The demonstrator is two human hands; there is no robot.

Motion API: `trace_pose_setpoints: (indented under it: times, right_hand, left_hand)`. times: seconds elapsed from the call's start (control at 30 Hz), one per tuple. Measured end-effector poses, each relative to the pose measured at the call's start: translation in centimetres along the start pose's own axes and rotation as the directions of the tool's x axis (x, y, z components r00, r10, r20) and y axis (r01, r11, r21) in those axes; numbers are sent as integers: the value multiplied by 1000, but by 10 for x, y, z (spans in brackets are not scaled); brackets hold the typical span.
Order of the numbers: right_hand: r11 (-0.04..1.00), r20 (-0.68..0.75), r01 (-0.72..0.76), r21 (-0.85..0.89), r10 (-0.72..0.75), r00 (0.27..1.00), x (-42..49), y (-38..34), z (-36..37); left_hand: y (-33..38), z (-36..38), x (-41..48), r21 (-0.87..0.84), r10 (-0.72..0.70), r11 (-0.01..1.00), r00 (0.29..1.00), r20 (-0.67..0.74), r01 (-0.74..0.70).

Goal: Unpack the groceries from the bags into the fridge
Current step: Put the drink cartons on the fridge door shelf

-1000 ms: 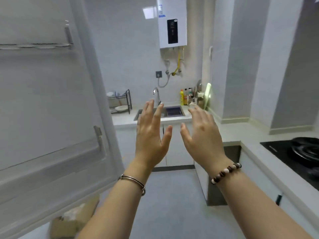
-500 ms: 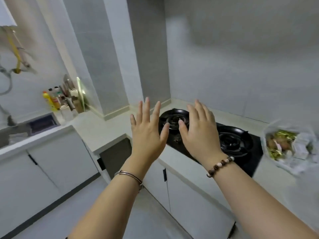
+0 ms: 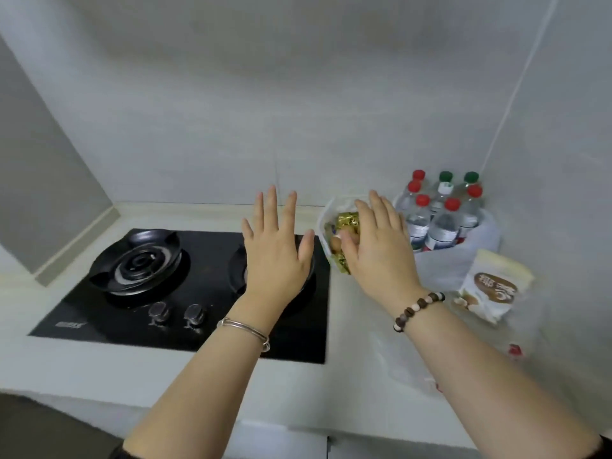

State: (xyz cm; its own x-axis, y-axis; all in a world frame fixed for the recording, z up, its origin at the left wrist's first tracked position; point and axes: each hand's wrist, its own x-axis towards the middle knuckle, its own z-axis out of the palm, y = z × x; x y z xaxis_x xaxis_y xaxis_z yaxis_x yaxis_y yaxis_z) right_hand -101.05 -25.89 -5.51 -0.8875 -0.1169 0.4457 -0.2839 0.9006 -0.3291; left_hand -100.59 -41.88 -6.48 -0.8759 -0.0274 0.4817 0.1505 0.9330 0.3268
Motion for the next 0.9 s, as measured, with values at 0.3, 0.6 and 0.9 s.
trace_pose_setpoints:
  times: [0.3, 0.6, 0.9]
  right_hand:
    - [990, 80, -90, -108, 99, 992, 16, 119, 10]
    - [873, 273, -315, -373, 428, 862, 21, 245, 21]
    - [789, 277, -276, -549, 484, 830, 23, 273, 17]
  left_hand:
    - [67, 96, 22, -252, 91, 966, 989, 114, -60]
    - [119, 185, 33, -361, 109, 931, 896, 430, 60]
    - [117, 215, 31, -144, -86, 964, 771, 630, 225]
